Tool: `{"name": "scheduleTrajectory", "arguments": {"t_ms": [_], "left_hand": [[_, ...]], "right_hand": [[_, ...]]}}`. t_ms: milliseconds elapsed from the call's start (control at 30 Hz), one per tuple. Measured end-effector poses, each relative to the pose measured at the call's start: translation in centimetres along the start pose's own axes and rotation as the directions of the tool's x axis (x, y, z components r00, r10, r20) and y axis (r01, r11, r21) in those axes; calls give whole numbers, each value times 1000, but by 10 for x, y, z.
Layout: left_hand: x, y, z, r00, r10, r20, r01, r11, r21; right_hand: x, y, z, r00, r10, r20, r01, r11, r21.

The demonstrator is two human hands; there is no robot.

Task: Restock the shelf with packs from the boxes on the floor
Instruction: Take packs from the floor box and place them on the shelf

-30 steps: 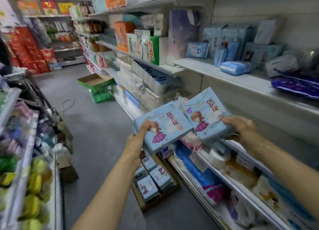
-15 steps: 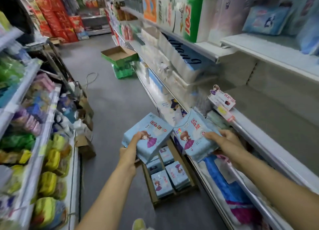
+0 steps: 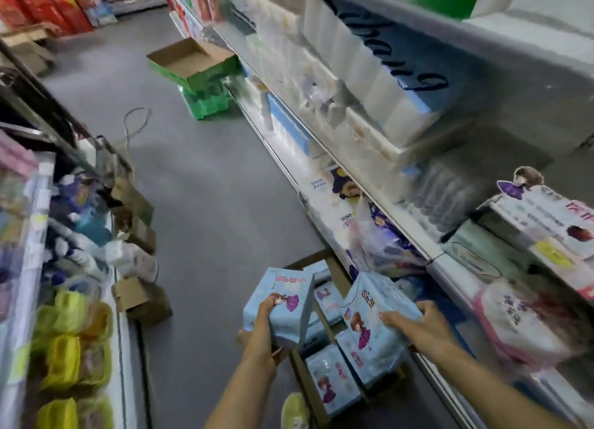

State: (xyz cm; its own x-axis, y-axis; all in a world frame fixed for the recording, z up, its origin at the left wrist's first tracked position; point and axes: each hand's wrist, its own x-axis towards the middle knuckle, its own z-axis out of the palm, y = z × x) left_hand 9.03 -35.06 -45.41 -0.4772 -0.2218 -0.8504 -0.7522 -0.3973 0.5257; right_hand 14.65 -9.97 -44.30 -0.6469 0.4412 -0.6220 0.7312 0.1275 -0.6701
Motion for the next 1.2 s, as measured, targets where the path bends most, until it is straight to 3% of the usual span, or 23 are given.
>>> {"name": "scheduleTrajectory", "arguments": {"t_ms": [200,333,467,567,933,1200], "left_hand": [[99,30,26,988,-98,-120,97,995,-18],[151,45,47,986,-125,-106,127,992,16],[172,57,65,982,-186,-36,189,953,236],[185,62,71,966,-260,3,242,905,349],[165,109,81,962,-180,207,128,961,245],[105,123,74,942,-71,329,10,983,182]], "right_hand": [[86,-10,60,993,89,-80,-99,986,-134],[138,-16,92,990,127,-56,-136,968,-211],[166,-31,115,979,197,-46,-197,878,-437],[171,-43,126,989,150,3,-129,866,-484],[135,-98,116,998,-9,65,22,976,-217],[77,-119,96,991,-130,31,131,991,-32]]}}
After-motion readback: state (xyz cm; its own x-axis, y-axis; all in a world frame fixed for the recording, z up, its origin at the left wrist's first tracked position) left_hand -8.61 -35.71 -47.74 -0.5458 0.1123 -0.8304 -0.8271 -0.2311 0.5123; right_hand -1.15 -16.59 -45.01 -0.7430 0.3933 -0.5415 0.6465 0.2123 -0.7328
